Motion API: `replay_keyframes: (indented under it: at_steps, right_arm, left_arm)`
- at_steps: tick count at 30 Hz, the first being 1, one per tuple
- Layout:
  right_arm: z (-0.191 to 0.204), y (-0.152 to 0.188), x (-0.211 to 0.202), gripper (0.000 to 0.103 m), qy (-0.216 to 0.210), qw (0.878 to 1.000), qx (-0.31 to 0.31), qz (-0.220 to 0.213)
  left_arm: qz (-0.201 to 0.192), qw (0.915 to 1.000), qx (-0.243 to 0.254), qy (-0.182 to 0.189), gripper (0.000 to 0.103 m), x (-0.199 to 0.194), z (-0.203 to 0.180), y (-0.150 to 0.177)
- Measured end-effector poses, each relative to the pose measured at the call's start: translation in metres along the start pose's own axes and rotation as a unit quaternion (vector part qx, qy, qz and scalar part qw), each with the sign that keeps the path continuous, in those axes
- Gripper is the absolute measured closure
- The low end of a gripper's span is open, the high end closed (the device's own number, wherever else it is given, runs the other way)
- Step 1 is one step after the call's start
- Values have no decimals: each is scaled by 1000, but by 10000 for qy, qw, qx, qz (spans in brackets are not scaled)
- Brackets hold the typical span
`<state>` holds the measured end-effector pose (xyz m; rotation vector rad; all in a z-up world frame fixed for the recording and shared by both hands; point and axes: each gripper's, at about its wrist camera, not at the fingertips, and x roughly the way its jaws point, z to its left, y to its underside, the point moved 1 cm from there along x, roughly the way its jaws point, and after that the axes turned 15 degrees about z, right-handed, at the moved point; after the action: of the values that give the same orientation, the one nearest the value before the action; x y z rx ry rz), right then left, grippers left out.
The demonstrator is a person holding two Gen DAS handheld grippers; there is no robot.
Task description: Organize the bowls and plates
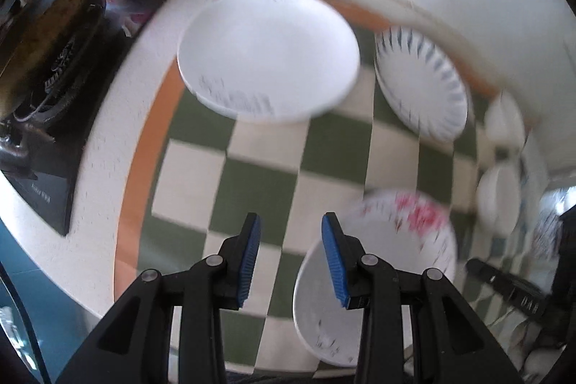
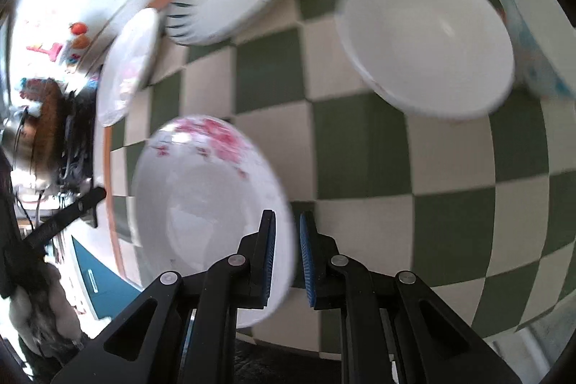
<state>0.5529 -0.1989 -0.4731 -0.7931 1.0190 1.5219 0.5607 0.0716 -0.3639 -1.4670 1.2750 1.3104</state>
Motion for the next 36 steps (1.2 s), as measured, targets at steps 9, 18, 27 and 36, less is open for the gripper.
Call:
replay_keyframes:
  at_steps: [9,18,27,36]
  right_arm:
    - [118,-117,-16,69,-512,9942,-884,-333]
    - [183,-255,25,69,271,9900,-1376,-136]
    - [194,-301,65,85,517,9885,-1391,297]
    - [189,-281,65,87,544,9871,-1487,220]
  left_arm:
    - [67,9963,-743,422,70,0,78,-91]
    - [358,9926,-1034,535,70,37,117,-136]
    - [421,9932,-948,526,79,57,126,-154]
    - [330,9956,-778,410,79,54,121,-141]
